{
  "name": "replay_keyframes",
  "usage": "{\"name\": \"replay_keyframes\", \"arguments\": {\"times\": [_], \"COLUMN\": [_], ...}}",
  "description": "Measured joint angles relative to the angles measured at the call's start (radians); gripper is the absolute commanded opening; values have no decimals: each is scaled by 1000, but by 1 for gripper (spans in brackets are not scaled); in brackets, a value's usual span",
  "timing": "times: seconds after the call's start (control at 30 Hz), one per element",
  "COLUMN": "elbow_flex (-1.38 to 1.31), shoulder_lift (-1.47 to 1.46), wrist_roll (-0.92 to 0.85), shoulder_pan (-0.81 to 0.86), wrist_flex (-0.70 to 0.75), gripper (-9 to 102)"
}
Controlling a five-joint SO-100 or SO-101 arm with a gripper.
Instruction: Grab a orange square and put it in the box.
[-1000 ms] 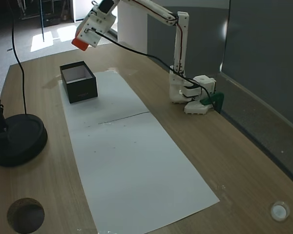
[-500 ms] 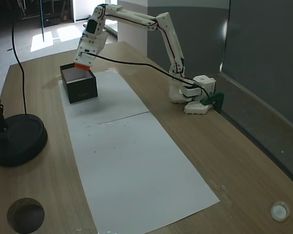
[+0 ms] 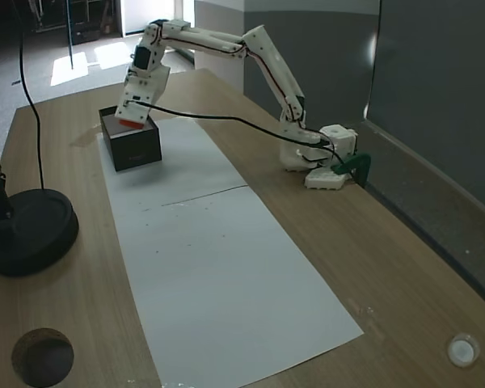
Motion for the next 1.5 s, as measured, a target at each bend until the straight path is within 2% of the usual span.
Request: {"name": "replay_keyframes", "arguments": {"times": [0.17, 0.27, 0.4, 0.63, 0.77, 0.87, 1.03, 1.3, 1.5], "elbow_flex": [-35, -38, -38, -152, -241, -250, -97, 390, 781], "shoulder_lift": [-46, -57, -57, 12, 164, 321, 653, 1212, 1595], "wrist_roll": [0, 0, 0, 57, 95, 109, 140, 141, 141], "shoulder_pan": [0, 0, 18, 0, -64, -156, -310, -684, -716], "wrist_flex": [0, 0, 6, 152, 267, 291, 295, 295, 201], "gripper": [34, 38, 30, 0, 0, 0, 0, 0, 0]}}
